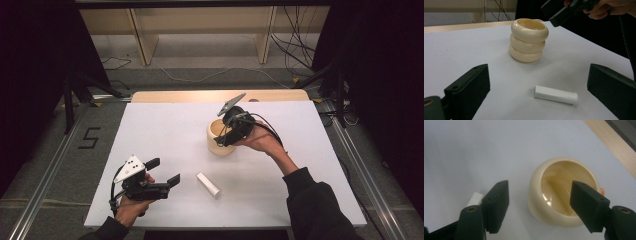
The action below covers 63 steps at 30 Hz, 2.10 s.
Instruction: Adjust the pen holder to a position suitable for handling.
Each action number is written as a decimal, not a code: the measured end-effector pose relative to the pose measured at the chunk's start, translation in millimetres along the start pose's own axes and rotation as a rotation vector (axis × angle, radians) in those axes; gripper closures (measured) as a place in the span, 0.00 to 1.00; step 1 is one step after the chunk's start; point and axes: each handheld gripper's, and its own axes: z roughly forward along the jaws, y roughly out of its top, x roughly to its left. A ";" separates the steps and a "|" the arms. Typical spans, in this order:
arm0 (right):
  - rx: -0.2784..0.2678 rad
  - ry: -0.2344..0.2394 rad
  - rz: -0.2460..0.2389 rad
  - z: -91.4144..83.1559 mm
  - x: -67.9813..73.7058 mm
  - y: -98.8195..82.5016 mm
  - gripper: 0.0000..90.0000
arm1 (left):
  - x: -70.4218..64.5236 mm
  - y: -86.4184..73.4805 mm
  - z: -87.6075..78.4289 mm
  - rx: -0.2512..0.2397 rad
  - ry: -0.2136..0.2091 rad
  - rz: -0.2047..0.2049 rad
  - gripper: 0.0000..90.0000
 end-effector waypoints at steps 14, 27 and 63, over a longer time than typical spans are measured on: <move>0.136 0.068 -0.010 45.3 -3.2 10.7 0.53 | 0.7 0.2 -0.4 0.000 0.004 0.000 0.04; 0.162 0.086 -0.064 53.1 -6.0 8.3 0.82 | 0.9 0.2 -0.3 0.003 0.005 0.002 0.04; 0.175 0.112 -0.113 23.1 -27.3 -31.9 0.85 | 1.7 0.3 -0.1 0.002 0.007 -0.002 0.04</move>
